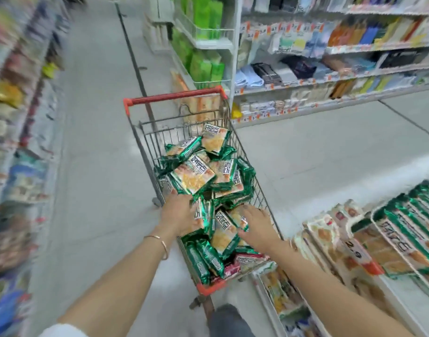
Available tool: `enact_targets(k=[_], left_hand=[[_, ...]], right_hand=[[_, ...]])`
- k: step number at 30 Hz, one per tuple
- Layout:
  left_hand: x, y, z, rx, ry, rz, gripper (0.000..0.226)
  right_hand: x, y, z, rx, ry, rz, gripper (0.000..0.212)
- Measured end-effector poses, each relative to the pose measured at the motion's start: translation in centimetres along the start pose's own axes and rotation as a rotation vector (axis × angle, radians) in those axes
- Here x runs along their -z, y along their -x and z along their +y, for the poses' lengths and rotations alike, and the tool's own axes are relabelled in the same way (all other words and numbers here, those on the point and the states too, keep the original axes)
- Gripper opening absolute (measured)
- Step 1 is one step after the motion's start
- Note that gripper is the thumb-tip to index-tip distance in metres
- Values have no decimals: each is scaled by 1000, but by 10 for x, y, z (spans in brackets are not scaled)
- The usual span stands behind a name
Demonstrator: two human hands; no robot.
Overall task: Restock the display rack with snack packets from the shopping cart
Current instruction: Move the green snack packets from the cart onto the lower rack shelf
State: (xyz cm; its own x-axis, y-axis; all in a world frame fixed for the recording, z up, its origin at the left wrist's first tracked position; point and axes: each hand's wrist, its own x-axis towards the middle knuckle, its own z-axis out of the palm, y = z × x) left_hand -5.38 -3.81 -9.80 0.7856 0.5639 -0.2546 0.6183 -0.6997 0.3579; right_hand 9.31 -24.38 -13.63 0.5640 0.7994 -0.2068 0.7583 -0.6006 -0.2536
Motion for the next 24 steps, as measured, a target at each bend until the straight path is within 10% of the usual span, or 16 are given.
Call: enact_targets(k=[7, 9, 17, 24], left_hand=[[12, -18, -27, 228, 159, 133, 35], [11, -26, -25, 275, 200, 169, 35], [12, -49, 0, 341, 412, 219, 31], [41, -100, 35, 252, 532, 114, 66]], right_hand=[[16, -126, -16, -431, -582, 175, 90], [13, -159, -10, -491, -538, 136, 65], [16, -179, 9, -381, -722, 199, 22], [102, -181, 48, 152, -566, 149, 12]])
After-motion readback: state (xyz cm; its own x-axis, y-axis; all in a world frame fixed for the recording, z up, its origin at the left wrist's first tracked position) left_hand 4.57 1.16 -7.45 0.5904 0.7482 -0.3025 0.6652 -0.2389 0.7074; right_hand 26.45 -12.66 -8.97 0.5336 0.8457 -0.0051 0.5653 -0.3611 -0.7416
